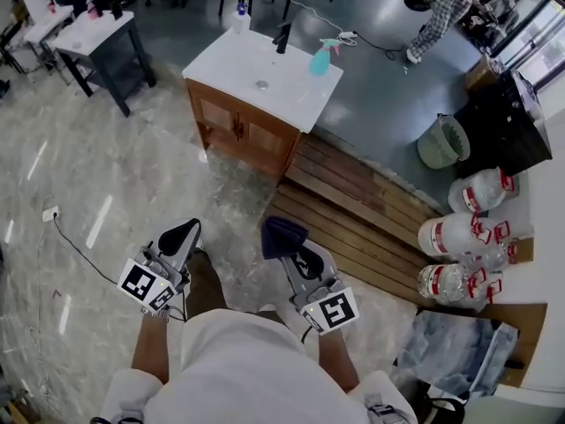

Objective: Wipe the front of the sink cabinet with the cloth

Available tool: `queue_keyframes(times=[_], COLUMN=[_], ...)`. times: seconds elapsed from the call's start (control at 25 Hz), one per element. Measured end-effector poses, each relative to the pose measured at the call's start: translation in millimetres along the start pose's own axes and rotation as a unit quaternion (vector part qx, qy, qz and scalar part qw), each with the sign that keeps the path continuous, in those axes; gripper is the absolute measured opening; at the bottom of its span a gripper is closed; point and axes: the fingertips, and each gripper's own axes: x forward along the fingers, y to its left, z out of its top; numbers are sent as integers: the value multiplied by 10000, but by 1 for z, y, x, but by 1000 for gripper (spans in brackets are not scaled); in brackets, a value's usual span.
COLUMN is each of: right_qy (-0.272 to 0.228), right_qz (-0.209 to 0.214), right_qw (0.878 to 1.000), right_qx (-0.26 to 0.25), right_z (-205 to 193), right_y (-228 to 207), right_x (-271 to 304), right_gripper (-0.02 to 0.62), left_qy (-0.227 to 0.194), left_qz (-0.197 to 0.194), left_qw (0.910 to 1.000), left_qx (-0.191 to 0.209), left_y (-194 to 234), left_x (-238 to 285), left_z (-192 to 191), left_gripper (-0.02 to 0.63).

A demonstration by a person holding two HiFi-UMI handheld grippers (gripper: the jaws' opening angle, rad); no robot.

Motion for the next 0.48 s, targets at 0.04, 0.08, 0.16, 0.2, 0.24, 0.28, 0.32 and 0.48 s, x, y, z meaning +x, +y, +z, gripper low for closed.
queue_keyframes(times=[0.04,0.08,0.16,0.2,0.24,0.28,0.32,0.48], right_qy=[20,50,133,173,190,178,144,32], right_qz=[-53,-111,-232,-292,-350,-400,-443,-640], right_qw=[10000,9999,9996,9993,9990,9988,9985,9972], right_qx=[47,87,127,151,190,238,283,376], right_z=[-1,-3,-5,-5,-3,0,5,23], right_y=[-1,-3,-8,-9,-10,-10,-10,-7], right_x=[17,35,78,101,124,149,173,253], right_gripper=[55,55,55,55,55,55,55,55], left_qy=[-5,-16,-37,-33,-22,-11,0,49], left_qz=[-62,-135,-299,-384,-468,-549,-624,-899], left_qw=[10000,9999,9995,9992,9989,9984,9980,9959], left_qx=[-22,-34,-49,-65,-84,-102,-116,-49], left_y=[19,39,81,102,123,144,165,232], left_x=[5,11,23,29,33,37,39,47], left_z=[1,3,9,12,16,21,26,48], left_gripper=[3,3,3,3,3,3,3,3])
